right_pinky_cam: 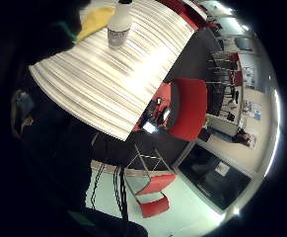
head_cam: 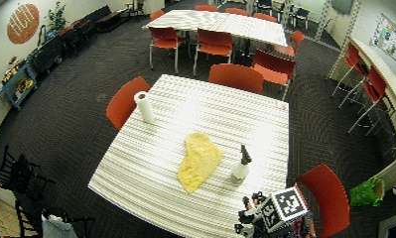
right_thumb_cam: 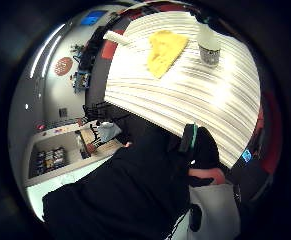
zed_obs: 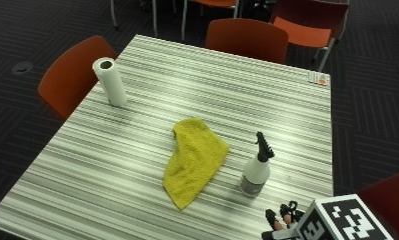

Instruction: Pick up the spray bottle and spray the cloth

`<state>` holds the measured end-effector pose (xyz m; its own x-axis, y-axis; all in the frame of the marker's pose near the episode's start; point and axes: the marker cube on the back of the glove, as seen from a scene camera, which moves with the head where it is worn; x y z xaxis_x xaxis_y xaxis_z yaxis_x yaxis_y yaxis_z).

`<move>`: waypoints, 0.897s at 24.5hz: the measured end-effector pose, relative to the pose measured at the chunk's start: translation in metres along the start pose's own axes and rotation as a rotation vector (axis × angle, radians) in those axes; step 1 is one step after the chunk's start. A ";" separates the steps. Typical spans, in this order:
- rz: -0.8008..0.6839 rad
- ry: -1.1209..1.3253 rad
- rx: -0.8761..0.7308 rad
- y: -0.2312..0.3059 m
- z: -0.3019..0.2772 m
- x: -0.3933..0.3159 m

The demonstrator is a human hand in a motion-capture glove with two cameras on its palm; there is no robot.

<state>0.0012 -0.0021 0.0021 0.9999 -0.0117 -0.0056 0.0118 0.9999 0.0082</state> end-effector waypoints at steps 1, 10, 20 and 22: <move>-0.001 0.000 0.000 0.000 0.000 -0.001; -0.003 0.004 0.004 -0.004 -0.007 -0.004; -0.028 -0.079 0.028 -0.006 -0.010 -0.005; -0.018 -0.169 0.039 -0.006 -0.009 -0.004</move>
<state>-0.0025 -0.0081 -0.0068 0.9861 -0.0342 0.1624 0.0266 0.9985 0.0487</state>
